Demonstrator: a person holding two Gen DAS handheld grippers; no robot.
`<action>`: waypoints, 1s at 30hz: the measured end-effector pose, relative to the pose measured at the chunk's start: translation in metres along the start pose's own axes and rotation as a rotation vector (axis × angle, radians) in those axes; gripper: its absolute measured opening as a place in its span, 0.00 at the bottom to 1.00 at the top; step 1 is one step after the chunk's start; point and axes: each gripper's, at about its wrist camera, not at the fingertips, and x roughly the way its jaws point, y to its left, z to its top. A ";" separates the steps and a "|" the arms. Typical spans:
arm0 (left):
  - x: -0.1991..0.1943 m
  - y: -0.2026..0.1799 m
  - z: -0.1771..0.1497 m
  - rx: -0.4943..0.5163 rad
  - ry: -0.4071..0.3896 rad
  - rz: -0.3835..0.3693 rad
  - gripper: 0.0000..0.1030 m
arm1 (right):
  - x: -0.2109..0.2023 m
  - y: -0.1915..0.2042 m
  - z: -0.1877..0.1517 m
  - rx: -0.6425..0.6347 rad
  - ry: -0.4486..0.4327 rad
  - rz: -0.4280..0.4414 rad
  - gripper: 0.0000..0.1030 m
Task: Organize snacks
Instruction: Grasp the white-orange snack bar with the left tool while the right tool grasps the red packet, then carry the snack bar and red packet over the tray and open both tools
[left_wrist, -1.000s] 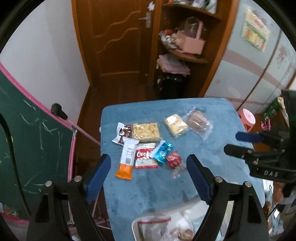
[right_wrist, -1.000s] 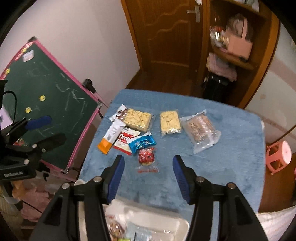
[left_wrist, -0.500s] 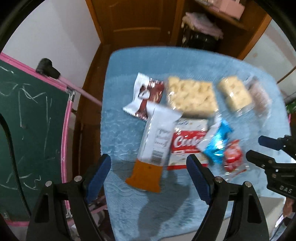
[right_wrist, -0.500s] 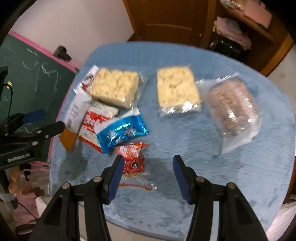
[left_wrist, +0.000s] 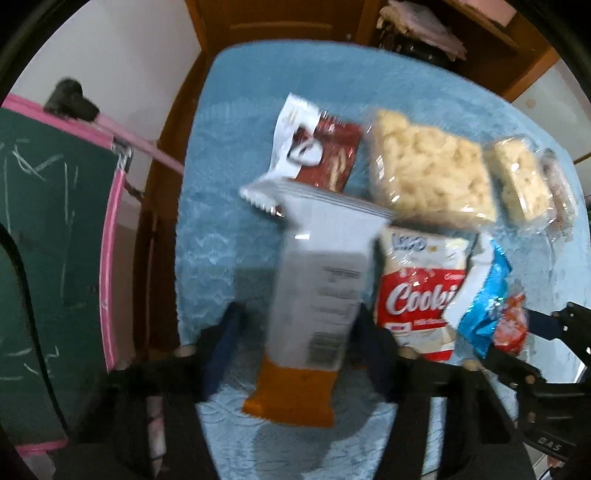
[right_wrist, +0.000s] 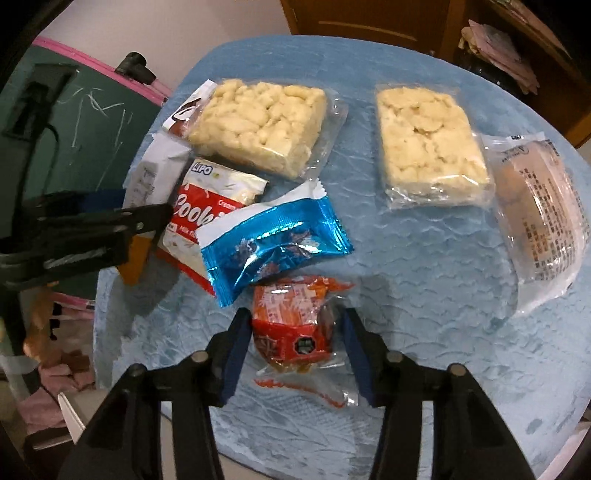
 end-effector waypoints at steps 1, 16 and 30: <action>-0.001 0.000 0.000 0.000 -0.010 0.000 0.53 | 0.000 -0.001 0.000 0.004 0.001 0.006 0.48; -0.050 0.004 -0.027 -0.064 -0.086 -0.016 0.34 | -0.051 -0.020 -0.029 0.072 -0.091 0.022 0.45; -0.208 -0.020 -0.109 0.032 -0.264 -0.123 0.34 | -0.170 0.011 -0.081 0.092 -0.321 0.034 0.45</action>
